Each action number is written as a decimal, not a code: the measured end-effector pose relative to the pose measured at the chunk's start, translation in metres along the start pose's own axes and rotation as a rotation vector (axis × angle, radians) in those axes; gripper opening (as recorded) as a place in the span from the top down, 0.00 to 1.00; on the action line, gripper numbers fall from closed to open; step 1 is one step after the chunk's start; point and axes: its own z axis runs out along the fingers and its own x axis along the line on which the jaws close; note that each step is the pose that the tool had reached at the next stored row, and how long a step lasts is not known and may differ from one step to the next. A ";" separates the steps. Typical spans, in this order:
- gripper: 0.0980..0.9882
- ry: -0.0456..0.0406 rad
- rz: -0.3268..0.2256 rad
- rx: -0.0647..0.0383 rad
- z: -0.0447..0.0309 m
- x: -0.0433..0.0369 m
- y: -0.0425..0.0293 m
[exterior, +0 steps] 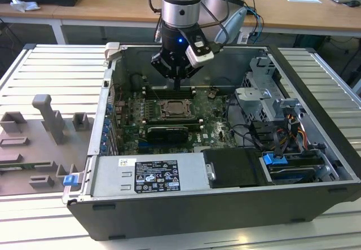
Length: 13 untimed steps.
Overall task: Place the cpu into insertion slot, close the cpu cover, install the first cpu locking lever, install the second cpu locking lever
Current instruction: 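Install the first cpu locking lever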
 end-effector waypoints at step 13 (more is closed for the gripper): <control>0.99 0.0002 -0.024 -0.005 0.0002 0.0428 -0.0015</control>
